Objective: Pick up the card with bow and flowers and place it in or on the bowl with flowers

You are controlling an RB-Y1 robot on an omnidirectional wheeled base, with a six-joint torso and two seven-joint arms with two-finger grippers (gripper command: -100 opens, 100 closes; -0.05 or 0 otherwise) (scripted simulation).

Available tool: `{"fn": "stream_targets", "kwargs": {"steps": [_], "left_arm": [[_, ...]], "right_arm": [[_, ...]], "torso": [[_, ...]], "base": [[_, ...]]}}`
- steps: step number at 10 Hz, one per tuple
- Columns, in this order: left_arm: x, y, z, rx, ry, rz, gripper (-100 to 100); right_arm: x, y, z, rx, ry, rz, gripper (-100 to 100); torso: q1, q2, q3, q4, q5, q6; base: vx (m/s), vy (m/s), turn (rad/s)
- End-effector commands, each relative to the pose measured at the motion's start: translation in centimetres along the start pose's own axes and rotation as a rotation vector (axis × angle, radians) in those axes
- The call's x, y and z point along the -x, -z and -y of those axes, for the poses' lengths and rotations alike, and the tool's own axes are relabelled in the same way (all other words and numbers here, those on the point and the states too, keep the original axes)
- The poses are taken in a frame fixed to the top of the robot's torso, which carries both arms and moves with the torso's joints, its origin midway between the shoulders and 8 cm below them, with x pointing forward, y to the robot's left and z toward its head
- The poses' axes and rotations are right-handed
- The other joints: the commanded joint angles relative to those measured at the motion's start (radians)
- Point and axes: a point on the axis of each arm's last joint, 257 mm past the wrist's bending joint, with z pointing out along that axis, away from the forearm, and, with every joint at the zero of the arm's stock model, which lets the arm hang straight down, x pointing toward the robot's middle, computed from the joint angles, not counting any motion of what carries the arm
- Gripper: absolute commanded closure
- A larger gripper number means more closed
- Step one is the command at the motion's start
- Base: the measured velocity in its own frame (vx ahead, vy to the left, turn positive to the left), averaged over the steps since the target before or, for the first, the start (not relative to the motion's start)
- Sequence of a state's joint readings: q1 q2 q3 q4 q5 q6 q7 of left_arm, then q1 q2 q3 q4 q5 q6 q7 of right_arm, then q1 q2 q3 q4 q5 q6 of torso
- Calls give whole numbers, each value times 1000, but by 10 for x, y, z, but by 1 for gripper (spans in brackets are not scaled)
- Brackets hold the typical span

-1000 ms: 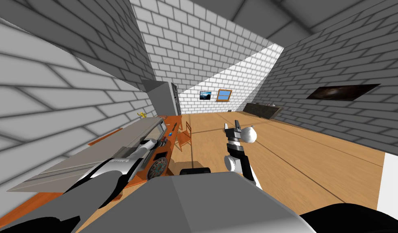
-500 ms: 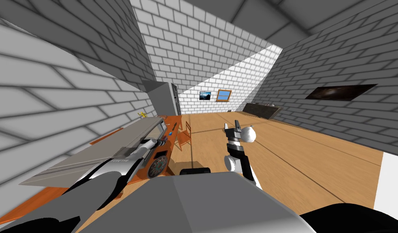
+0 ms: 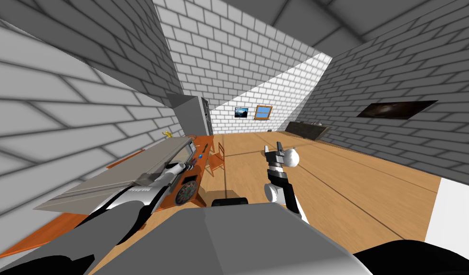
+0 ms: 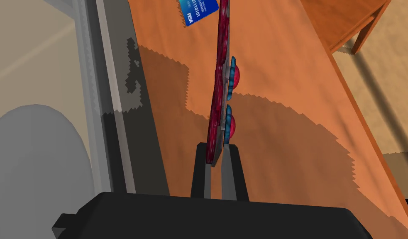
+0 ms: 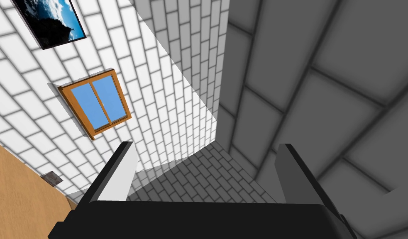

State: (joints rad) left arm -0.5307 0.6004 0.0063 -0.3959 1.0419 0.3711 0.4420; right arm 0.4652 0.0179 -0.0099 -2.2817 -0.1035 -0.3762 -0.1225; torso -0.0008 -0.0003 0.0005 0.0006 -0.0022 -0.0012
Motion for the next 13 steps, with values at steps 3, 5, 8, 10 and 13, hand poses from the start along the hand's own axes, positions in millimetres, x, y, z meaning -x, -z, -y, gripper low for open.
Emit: {"fn": "stream_targets", "kwargs": {"steps": [3,5,8,10,13], "left_arm": [[-6,1,6,-26,-36,-15,100],[-21,2,23,-98,-158,-47,100],[-33,4,37,-168,-255,-73,100],[-33,4,37,-166,-216,-76,100],[-41,6,45,-215,-317,-89,100]], "right_arm": [[0,0,0,0,0,0,0],[0,0,0,0,0,0,0],[0,0,0,0,0,0,0],[0,0,0,0,0,0,0],[0,0,0,0,0,0,0]], "torso": [[1,-2,-1,0,0,0],[2,-3,-2,-1,0,0],[0,0,0,0,-1,-1],[-1,-1,0,0,-2,-1],[1,-4,-2,-1,-1,-1]], "base": [[-26,-13,1],[-66,-30,-6],[-62,-26,4],[-32,-16,-1],[-12,-5,1]]}}
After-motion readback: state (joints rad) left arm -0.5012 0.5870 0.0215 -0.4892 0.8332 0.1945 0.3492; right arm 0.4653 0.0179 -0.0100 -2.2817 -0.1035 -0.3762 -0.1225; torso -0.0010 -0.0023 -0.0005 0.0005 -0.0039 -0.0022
